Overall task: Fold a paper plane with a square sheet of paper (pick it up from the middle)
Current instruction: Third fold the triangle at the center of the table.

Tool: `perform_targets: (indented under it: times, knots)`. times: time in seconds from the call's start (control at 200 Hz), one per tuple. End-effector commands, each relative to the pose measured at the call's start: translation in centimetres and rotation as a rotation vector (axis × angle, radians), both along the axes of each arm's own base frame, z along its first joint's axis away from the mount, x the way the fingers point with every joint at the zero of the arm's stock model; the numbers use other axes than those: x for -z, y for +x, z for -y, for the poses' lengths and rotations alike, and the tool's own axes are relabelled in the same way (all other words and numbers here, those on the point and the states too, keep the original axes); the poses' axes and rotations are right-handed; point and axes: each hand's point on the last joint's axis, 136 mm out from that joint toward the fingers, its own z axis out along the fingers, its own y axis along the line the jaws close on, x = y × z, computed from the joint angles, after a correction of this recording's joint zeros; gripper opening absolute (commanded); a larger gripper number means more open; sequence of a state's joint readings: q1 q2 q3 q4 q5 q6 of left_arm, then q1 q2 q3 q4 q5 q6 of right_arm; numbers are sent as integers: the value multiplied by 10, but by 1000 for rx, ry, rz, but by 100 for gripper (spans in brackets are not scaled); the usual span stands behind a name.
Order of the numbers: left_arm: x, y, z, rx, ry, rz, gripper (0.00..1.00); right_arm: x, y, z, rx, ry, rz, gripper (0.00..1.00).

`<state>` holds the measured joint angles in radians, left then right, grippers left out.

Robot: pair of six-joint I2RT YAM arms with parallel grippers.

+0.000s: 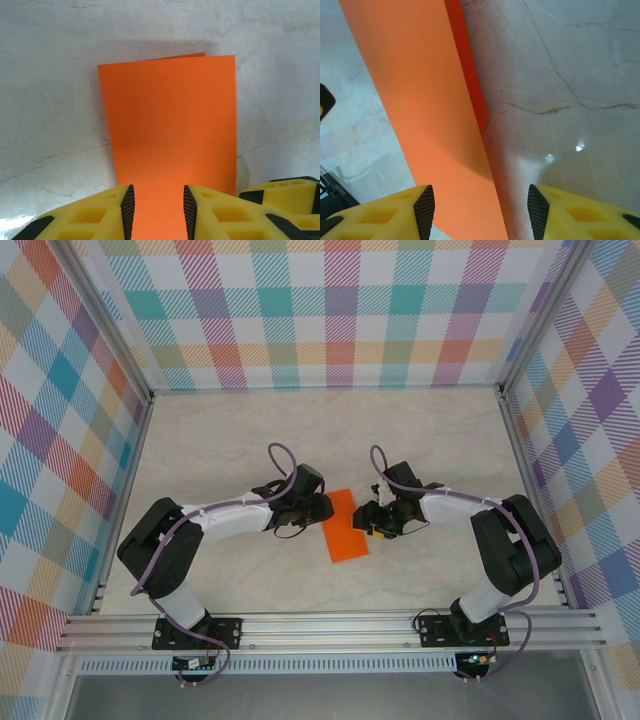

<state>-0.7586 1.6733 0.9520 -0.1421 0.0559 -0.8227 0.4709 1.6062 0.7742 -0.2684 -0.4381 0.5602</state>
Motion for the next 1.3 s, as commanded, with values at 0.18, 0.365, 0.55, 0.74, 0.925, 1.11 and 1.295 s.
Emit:
perform_targets:
  times: [0.18,0.365,0.55,0.74,0.925,1.11,1.295]
  knots:
    - [18,3,7,38,-31,-51,33,4,8,-4,-8,10,8,54]
    - [22,8,8,55,-64,-60,33,3,8,-11,-33,51,1,53]
    - [27,13,4,42,-55,-72,32,6,9,-13,-34,54,-7,53]
    - [30,15,3,45,-51,-69,32,2,4,-17,-42,94,-26,52]
    - [29,15,6,55,-63,-61,32,-6,-3,-21,-25,163,-35,48]
    - [26,17,10,82,-65,-51,32,-14,-12,-23,-32,206,-40,48]
    - [23,18,14,109,-67,-50,32,-16,-11,-20,-48,180,-16,51]
